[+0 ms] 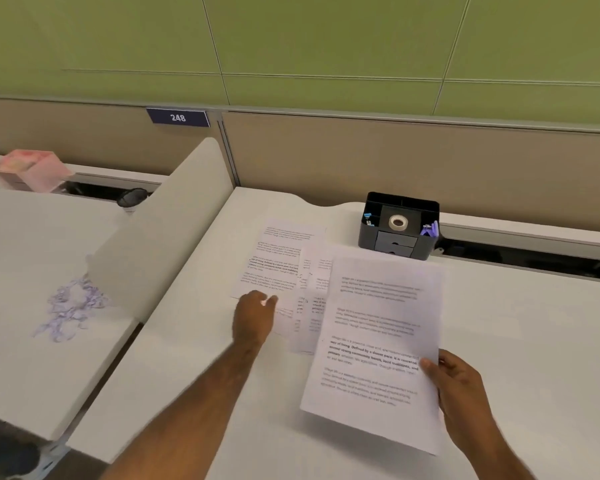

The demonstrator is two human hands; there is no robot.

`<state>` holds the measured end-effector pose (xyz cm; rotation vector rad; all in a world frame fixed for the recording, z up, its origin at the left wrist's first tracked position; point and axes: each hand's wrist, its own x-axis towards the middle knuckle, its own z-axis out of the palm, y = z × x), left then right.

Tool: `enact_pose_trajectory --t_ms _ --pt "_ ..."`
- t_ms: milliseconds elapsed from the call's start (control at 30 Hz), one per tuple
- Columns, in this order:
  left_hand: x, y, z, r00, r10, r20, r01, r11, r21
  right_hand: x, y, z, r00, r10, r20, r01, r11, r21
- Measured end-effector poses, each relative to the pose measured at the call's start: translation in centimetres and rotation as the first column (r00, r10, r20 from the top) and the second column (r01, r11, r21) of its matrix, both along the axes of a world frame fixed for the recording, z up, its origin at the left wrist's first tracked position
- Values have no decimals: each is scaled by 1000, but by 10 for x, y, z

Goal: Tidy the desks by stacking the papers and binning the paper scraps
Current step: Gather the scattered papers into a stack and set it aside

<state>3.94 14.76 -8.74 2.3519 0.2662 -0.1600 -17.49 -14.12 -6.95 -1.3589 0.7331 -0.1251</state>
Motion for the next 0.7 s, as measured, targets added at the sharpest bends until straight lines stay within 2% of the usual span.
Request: enact_pose_trajectory --t_ms 67,167,433,600,633,700 --pt "24 18 -12 997 56 -60 -47 989 143 1 -3 -2 999 -34 -33 34 999 0" --pt "53 26 -23 989 65 -132 -22 952 305 1 -6 -2 995 -85 -61 85 996 -5" --pt "86 13 -47 996 16 -87 30 864 503 12 -9 2 989 -126 -71 126 992 -15" --pt "99 12 -54 989 47 -141 14 916 400 18 -5 1 992 -104 -76 101 994 -48" --pt "102 14 -55 986 58 -159 -3 945 326 19 -3 1 992 -100 -78 96 994 -49" --pt "108 21 -58 980 88 -177 -76 994 77 20 -1 3 992 -95 -80 91 995 -49"
